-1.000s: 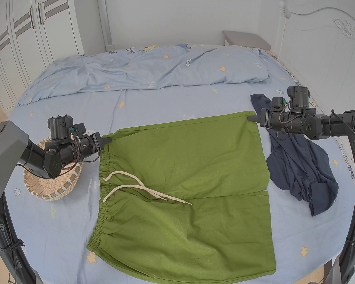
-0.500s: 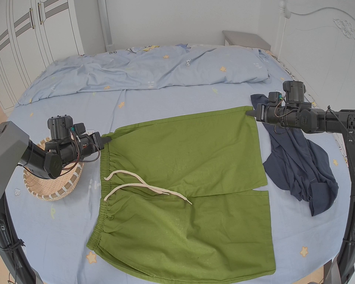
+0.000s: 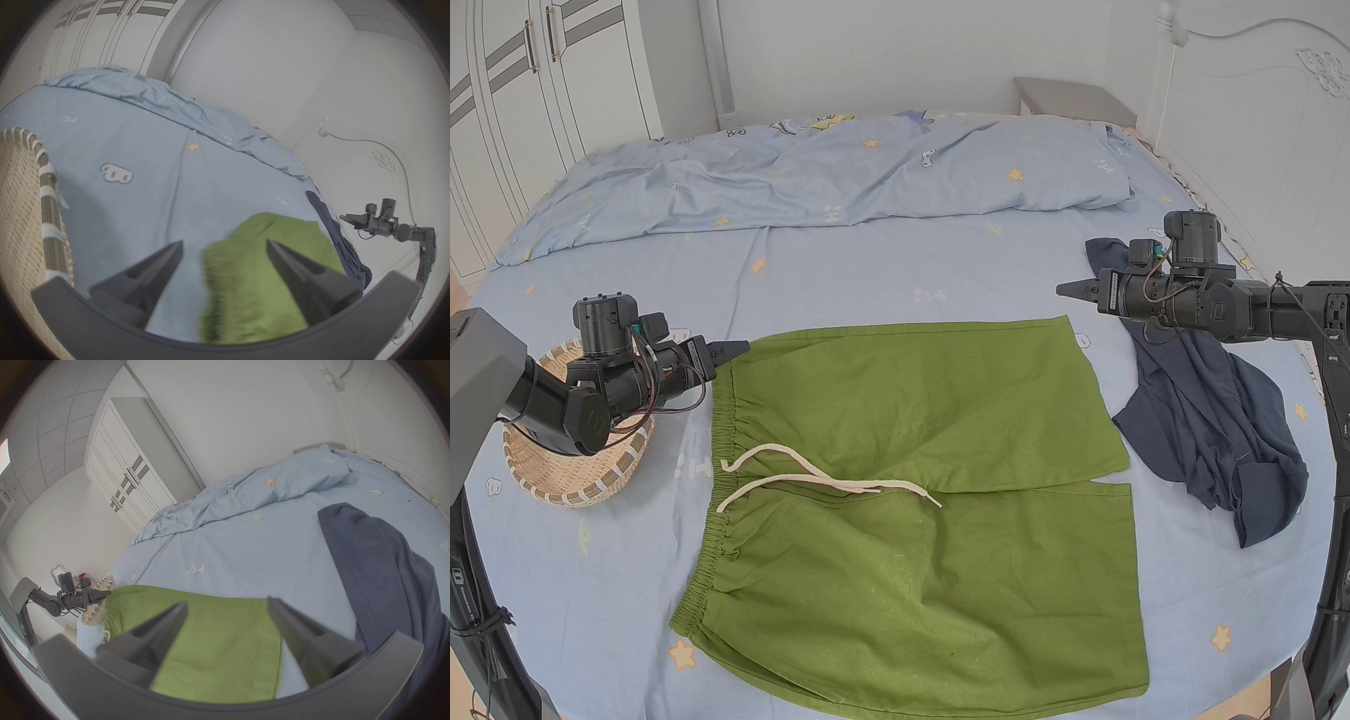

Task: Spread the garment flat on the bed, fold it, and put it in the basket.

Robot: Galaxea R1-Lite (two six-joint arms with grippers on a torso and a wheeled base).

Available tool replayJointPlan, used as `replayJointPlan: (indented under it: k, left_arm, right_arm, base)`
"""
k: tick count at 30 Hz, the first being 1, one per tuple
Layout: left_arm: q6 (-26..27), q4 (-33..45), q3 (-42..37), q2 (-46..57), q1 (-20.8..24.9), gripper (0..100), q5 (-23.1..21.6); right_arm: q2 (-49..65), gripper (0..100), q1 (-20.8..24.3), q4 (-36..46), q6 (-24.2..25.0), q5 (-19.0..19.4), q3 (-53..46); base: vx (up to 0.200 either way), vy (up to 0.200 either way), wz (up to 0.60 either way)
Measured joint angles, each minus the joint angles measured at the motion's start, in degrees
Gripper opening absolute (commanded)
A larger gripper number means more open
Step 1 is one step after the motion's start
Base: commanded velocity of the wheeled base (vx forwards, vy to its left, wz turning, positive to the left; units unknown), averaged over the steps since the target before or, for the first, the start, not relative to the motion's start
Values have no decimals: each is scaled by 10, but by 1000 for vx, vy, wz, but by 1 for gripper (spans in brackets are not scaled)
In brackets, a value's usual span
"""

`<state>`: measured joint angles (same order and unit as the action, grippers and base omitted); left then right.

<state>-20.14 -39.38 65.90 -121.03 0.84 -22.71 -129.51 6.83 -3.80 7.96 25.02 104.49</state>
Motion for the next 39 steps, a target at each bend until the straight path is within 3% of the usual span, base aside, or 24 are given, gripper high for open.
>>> replayJointPlan:
  k: [13,22,33,39]
  left_arm:
    - [0,-14,-7,25,2,100,26]
    - [-6,4,-51,100,8,100,30]
    - [-58,33,-251,230,25,100,25]
    - [-105,40,-403,313,31,100,-11]
  right_arm:
    - [16,100,0,0,6,2,-15]
    - [96,100,-3,-3,32,4,-122]
    - [272,100,-4,-18,62,7,-422]
    - [372,100,-2,-29,67,7,-583]
  base:
    - [0,0,0]
    - [0,0,0]
    - [0,0,0]
    - [0,0,0]
